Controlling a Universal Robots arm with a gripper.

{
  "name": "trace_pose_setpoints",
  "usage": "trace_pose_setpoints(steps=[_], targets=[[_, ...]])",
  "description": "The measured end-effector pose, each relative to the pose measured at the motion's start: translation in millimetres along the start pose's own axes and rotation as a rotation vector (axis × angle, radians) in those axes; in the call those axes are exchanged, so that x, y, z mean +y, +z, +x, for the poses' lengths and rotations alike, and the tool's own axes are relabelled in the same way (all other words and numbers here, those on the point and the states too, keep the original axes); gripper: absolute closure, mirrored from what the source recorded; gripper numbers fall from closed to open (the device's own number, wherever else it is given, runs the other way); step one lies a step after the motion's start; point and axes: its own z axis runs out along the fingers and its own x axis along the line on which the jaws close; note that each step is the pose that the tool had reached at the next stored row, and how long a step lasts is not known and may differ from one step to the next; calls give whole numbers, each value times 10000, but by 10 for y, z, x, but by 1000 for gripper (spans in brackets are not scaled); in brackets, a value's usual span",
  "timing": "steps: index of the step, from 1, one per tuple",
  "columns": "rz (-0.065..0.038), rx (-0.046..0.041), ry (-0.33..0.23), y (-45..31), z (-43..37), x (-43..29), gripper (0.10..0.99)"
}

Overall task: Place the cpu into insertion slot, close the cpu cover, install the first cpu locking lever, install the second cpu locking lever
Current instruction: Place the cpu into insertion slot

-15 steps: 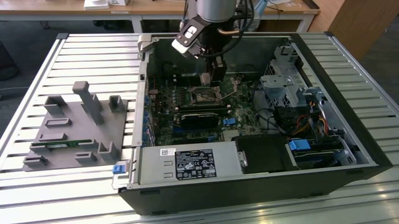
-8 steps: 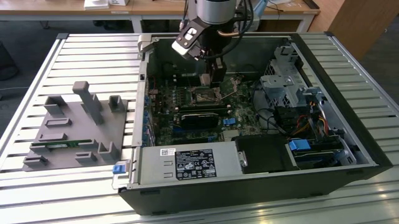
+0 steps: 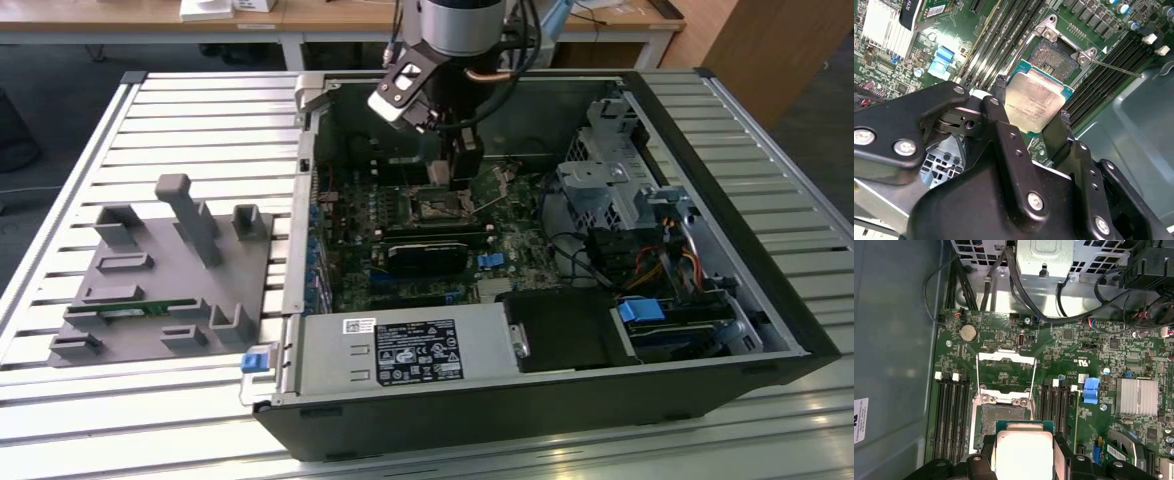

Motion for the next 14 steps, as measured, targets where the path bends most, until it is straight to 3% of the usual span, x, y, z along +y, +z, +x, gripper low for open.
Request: trace_pose_setpoints(steps=[10,14], targets=[[1,0,-16,88,-1,-5,545],[1,-4,49,142,35,-7,545]])
